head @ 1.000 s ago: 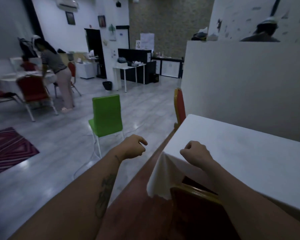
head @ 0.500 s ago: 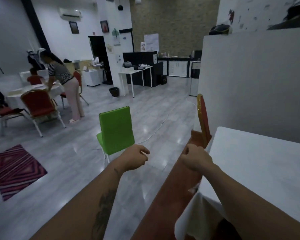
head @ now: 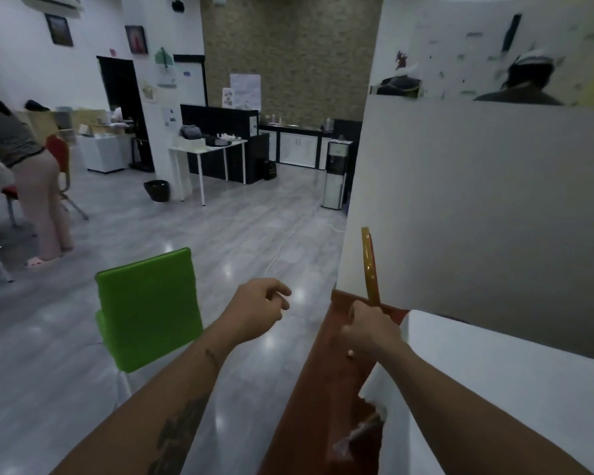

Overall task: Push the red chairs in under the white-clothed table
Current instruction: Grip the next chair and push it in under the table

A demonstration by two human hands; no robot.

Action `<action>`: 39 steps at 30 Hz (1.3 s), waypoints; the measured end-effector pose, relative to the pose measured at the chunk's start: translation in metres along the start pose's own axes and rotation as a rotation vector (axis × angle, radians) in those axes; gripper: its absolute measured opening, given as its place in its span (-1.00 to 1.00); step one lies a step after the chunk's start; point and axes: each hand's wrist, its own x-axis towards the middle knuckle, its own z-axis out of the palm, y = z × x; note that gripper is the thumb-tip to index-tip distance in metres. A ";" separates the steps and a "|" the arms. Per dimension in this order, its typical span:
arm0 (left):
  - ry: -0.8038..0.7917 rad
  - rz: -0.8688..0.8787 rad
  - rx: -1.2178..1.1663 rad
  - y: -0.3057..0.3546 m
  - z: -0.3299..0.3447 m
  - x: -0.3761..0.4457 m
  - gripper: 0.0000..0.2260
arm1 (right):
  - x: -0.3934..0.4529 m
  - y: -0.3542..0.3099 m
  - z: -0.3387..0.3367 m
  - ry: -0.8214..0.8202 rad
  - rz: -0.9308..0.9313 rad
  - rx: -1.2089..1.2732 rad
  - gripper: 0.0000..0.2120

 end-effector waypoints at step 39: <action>-0.348 -0.556 -0.419 0.069 0.306 0.552 -0.58 | 0.409 0.107 0.002 0.192 0.320 0.127 -0.71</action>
